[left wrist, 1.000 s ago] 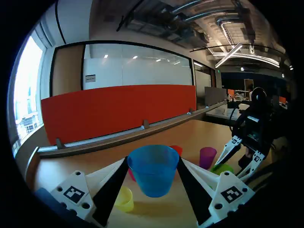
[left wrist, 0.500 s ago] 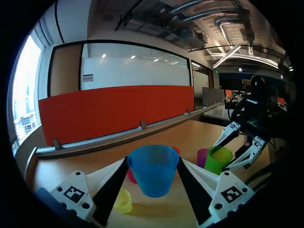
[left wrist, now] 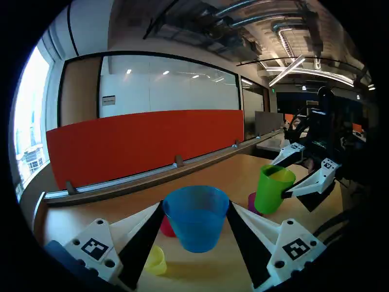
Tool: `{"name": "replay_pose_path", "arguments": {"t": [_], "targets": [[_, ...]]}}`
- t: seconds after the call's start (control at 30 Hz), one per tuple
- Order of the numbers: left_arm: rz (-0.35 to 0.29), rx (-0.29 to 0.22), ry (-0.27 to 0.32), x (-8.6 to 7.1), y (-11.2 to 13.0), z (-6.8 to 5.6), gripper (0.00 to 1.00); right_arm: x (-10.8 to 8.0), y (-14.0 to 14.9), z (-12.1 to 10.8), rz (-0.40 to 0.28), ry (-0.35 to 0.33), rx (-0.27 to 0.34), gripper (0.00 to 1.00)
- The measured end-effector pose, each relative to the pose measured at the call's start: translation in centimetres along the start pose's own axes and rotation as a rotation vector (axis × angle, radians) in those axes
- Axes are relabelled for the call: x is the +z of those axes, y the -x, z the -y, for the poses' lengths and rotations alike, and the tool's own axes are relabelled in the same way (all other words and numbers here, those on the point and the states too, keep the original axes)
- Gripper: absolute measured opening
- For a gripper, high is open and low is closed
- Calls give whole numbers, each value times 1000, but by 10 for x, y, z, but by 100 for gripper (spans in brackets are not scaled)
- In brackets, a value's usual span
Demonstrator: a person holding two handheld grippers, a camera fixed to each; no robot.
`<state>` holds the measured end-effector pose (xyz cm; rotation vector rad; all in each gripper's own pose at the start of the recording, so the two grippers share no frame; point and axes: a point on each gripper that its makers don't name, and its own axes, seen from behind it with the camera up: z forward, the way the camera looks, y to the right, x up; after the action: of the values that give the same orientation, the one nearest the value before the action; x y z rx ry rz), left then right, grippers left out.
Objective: Pour water
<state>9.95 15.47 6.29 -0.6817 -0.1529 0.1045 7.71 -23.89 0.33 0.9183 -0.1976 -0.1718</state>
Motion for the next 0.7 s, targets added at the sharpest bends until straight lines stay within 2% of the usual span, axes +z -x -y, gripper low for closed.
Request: {"name": "replay_pose_path", "arguments": {"t": [0.7], "targets": [[-13, -11, 14, -1, -11, -3, 89, 5, -44, 0, -130, 9, 11, 92]]}}
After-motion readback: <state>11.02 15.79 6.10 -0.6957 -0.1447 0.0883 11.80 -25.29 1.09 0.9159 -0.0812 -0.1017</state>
